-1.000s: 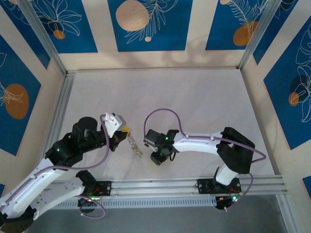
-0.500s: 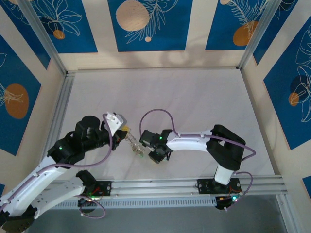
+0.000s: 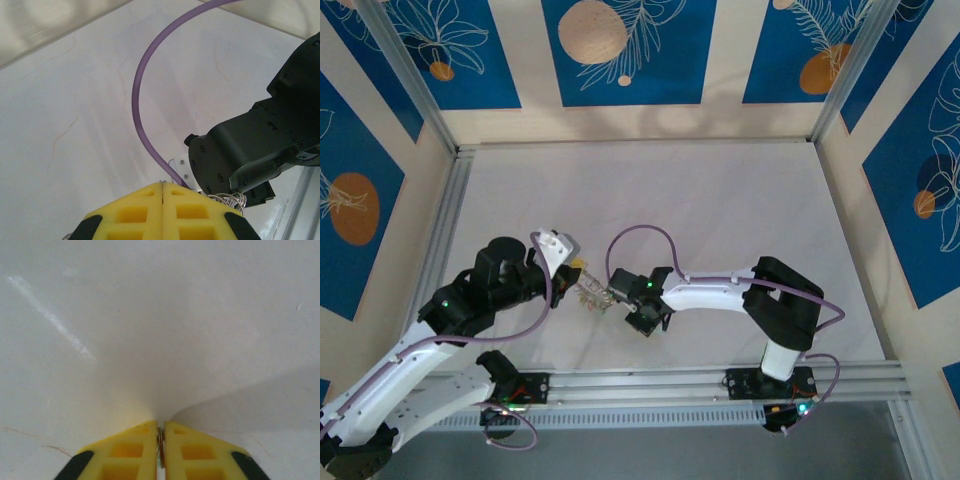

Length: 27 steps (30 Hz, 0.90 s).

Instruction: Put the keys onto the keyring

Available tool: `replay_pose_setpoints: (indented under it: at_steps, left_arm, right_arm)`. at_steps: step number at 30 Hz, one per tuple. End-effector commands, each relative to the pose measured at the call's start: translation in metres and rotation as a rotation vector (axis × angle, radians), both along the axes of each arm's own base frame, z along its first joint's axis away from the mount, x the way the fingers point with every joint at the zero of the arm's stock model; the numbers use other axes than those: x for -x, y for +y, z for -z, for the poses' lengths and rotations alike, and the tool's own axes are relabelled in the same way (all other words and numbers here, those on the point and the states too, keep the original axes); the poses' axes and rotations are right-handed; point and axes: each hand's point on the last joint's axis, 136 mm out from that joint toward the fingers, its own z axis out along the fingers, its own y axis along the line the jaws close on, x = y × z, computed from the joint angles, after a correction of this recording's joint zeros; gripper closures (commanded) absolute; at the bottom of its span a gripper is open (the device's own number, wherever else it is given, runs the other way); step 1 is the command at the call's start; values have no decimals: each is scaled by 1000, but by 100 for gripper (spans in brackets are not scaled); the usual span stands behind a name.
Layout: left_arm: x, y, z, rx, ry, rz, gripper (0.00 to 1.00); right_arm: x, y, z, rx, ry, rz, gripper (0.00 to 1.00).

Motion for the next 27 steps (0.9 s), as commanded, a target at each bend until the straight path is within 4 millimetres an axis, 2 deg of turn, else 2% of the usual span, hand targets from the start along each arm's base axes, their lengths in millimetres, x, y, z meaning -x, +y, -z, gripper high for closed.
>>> replay_pose_setpoints:
  at_steps: [1,3,7,10,12,14,17,20,23,27]
  left_arm:
    - [-3,-1,-12,43,-12,-6,100]
    - [-3,-1,-11,43,-9,-8,100]
    - [-3,0,-11,38,-11,-3,100]
    - [-3,-1,-11,31,-18,9,100]
    - [-1,-5,-11,35,-14,29,100]
    - [3,-12,-15,58,-13,75,100]
    - [13,-21,-23,97,-20,153,100]
    - [22,-28,-34,135,-35,221,100]
    - [30,-35,-43,169,-43,283,100]
    - [37,-41,-46,179,-39,334,100]
  right_arm:
    - [5,-4,-7,-18,13,2,96]
    - [4,-4,-12,-39,9,8,100]
    - [8,-4,-34,-132,-3,-5,100]
    - [20,2,-66,-297,-17,-59,100]
    - [33,6,-95,-440,-25,-111,100]
    - [47,8,-132,-608,-38,-165,100]
    - [63,4,-181,-798,-66,-231,100]
    - [76,-2,-219,-934,-86,-280,100]
    - [89,-4,-243,-1021,-77,-336,100]
    - [102,-1,-260,-1097,-50,-402,100]
